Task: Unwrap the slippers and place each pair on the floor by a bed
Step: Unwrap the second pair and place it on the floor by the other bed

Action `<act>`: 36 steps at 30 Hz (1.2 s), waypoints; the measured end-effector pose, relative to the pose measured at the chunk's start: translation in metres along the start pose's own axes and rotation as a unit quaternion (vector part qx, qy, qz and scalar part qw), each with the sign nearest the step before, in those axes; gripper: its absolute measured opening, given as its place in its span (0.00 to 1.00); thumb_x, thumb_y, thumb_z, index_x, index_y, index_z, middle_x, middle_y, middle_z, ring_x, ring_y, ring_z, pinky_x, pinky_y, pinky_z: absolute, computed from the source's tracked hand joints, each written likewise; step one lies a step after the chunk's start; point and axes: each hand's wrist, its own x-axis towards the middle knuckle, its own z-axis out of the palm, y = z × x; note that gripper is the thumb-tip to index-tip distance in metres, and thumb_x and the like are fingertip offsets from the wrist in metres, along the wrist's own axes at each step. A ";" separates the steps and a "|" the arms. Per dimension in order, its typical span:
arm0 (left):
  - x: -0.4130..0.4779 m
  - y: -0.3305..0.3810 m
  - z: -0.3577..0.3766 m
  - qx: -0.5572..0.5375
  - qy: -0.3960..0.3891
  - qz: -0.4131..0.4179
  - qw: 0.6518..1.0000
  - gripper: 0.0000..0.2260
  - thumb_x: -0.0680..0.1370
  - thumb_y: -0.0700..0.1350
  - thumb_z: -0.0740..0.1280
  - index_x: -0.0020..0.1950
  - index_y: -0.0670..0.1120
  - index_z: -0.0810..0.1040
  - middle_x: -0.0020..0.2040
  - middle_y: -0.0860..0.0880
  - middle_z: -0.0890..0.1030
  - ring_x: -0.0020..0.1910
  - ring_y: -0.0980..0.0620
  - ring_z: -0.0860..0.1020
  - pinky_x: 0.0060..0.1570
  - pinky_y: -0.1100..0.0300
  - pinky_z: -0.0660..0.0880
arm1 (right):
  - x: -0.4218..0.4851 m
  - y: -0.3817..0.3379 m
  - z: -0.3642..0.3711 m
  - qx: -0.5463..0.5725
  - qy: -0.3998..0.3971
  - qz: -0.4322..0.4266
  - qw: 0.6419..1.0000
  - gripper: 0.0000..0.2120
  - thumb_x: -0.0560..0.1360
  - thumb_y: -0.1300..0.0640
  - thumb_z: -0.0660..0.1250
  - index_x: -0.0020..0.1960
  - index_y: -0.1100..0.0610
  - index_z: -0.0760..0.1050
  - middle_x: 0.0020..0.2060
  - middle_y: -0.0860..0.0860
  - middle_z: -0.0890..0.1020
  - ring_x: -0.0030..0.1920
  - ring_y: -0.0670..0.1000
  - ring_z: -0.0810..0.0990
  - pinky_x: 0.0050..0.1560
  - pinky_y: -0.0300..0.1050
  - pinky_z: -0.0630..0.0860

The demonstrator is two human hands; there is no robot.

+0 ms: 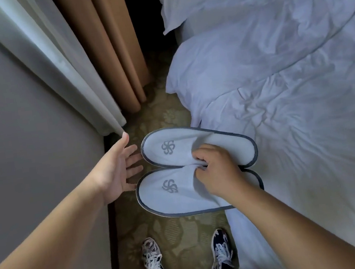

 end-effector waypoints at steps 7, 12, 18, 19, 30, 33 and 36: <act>0.071 -0.032 -0.051 0.009 0.039 -0.047 0.998 0.45 0.65 0.75 0.61 0.77 0.54 0.60 0.76 0.50 0.66 0.74 0.44 0.63 0.65 0.34 0.60 | 0.006 0.042 0.094 0.051 -0.023 0.060 0.997 0.21 0.66 0.71 0.65 0.32 0.48 0.62 0.33 0.45 0.66 0.37 0.54 0.68 0.37 0.44 0.62; 0.145 -0.088 -0.064 -0.004 0.067 -0.068 0.995 0.44 0.68 0.74 0.61 0.78 0.53 0.58 0.76 0.49 0.64 0.74 0.44 0.63 0.68 0.33 0.59 | 0.020 0.116 0.155 0.038 -0.062 0.084 0.994 0.08 0.70 0.71 0.66 0.43 0.60 0.78 0.43 0.49 0.72 0.46 0.57 0.73 0.47 0.47 0.70; 0.251 -0.177 -0.060 0.008 0.115 -0.066 0.991 0.37 0.72 0.71 0.60 0.77 0.56 0.59 0.69 0.49 0.73 0.68 0.44 0.70 0.64 0.35 0.65 | 0.018 0.221 0.234 0.015 -0.106 0.098 0.989 0.06 0.69 0.71 0.63 0.43 0.66 0.77 0.45 0.58 0.77 0.48 0.61 0.75 0.50 0.54 0.74; 0.269 -0.190 -0.060 0.014 0.123 -0.065 0.990 0.35 0.72 0.71 0.60 0.76 0.57 0.61 0.69 0.49 0.73 0.66 0.44 0.71 0.62 0.36 0.66 | 0.017 0.240 0.248 0.019 -0.114 0.101 0.988 0.07 0.69 0.71 0.62 0.39 0.64 0.77 0.43 0.57 0.76 0.46 0.60 0.75 0.47 0.53 0.74; 0.488 -0.309 -0.084 0.015 0.151 -0.113 0.982 0.36 0.71 0.74 0.59 0.76 0.61 0.59 0.74 0.47 0.66 0.72 0.41 0.65 0.62 0.30 0.63 | 0.030 0.437 0.398 -0.002 -0.130 0.096 0.987 0.10 0.68 0.70 0.62 0.34 0.60 0.65 0.37 0.57 0.71 0.41 0.60 0.73 0.43 0.51 0.72; 0.540 -0.332 -0.078 0.044 0.148 -0.122 0.980 0.33 0.71 0.75 0.55 0.71 0.62 0.66 0.74 0.51 0.67 0.72 0.44 0.65 0.60 0.34 0.65 | 0.035 0.483 0.432 -0.013 -0.128 0.099 0.987 0.10 0.68 0.71 0.63 0.34 0.58 0.68 0.37 0.57 0.72 0.41 0.59 0.73 0.43 0.50 0.72; 0.583 -0.352 -0.075 0.071 0.142 -0.136 0.978 0.34 0.71 0.76 0.54 0.71 0.59 0.68 0.74 0.51 0.67 0.72 0.46 0.65 0.60 0.36 0.68 | 0.039 0.522 0.455 -0.022 -0.130 0.115 0.985 0.16 0.69 0.71 0.63 0.32 0.51 0.66 0.36 0.50 0.68 0.40 0.54 0.70 0.41 0.47 0.69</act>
